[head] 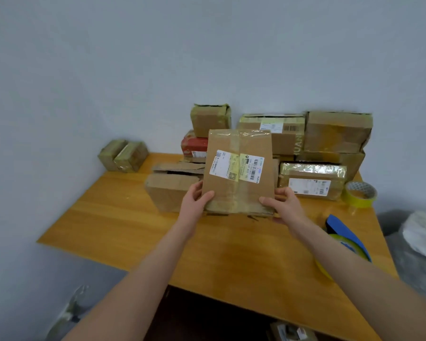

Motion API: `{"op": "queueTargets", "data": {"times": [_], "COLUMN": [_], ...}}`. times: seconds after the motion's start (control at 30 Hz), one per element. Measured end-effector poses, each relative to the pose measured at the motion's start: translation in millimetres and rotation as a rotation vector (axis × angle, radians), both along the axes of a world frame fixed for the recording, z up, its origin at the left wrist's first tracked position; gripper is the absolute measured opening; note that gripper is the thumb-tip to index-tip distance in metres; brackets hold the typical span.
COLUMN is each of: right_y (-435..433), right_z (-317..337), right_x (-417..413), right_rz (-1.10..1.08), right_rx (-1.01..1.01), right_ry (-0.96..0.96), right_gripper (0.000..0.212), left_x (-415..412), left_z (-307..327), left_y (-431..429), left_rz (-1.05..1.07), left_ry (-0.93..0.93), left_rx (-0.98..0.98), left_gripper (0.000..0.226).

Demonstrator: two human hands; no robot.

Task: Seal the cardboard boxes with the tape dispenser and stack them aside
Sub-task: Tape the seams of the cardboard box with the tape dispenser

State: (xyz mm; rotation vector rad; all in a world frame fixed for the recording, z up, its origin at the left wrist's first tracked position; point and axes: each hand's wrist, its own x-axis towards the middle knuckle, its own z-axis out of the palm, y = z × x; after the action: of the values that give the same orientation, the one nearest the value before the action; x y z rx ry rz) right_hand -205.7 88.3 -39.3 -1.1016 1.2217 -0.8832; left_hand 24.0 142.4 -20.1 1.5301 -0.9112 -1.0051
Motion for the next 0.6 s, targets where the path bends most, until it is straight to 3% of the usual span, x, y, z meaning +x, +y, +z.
{"op": "queueTargets", "data": {"times": [0.23,0.37,0.6], "right_y": [-25,-40,-60], "right_z": [44,64,62], "right_x": [87,161,333], "right_rz": [0.138,0.208,0.274], "right_rx": [-0.141,-0.172,-0.227], "right_ry": [0.019,-0.041,0.056], "right_gripper": [0.079,0.078,0.082], "left_x": [75,146,320], "left_z": [44,58,45], "left_y": [-5,-14,-33], "left_rz": [0.159,0.232,0.335], "left_ry": [-0.048,-0.051,-0.081], "left_rx": [-0.097,-0.130,-0.068], "left_gripper": [0.044,0.046,0.047]}}
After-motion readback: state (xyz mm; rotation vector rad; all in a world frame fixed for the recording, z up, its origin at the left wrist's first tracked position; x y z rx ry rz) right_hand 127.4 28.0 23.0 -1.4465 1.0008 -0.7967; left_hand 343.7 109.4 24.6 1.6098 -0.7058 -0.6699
